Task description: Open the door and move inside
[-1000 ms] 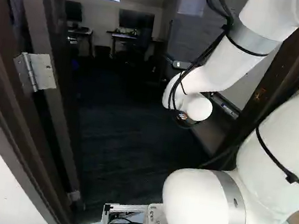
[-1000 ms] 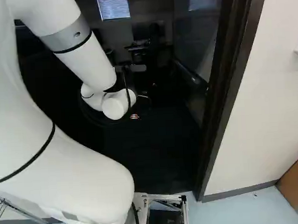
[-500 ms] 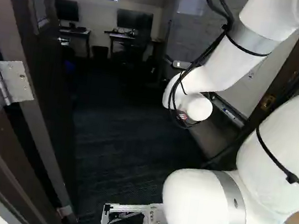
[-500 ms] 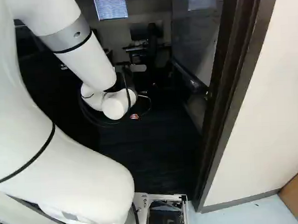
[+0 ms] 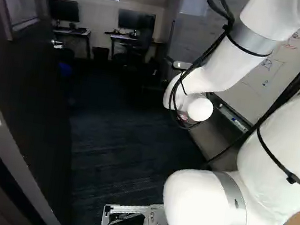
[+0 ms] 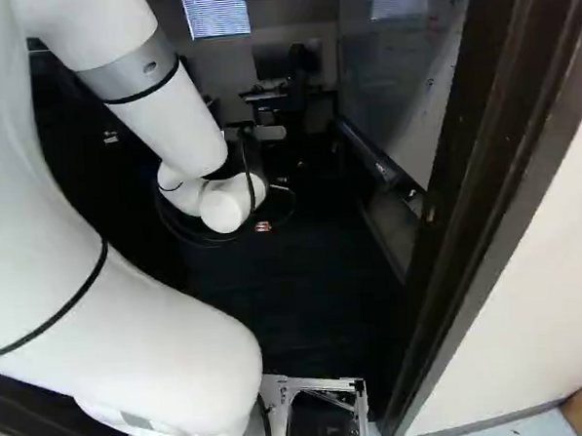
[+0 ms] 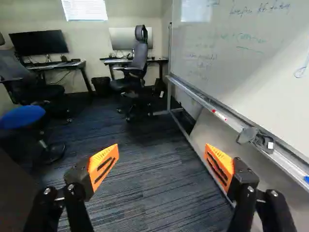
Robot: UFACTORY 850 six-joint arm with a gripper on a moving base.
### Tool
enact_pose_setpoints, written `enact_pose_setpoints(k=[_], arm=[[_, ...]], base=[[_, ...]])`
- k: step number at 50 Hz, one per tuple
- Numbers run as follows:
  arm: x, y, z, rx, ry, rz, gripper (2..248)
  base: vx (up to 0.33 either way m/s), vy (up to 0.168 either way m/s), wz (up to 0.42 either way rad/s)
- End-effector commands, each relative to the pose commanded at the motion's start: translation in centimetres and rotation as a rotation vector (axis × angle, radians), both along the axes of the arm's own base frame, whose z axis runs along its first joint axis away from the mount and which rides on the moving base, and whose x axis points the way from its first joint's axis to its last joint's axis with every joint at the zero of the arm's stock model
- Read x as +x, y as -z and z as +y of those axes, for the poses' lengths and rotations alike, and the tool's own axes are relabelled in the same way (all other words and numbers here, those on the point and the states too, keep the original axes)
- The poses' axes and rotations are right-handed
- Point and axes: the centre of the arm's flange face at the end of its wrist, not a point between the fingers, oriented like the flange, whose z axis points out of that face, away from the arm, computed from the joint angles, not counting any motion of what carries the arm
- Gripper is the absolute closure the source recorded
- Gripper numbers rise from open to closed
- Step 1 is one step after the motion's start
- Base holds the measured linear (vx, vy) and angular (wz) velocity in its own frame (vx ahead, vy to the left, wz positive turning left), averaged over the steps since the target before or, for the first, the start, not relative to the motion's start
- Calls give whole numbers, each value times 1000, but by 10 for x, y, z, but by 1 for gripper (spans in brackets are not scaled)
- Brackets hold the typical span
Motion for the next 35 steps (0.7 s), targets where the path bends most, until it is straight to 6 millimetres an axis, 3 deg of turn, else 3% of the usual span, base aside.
enact_pose_setpoints(k=[35], arm=[[0, 0, 0, 0, 0, 0, 3]], base=[[190, 27, 127]])
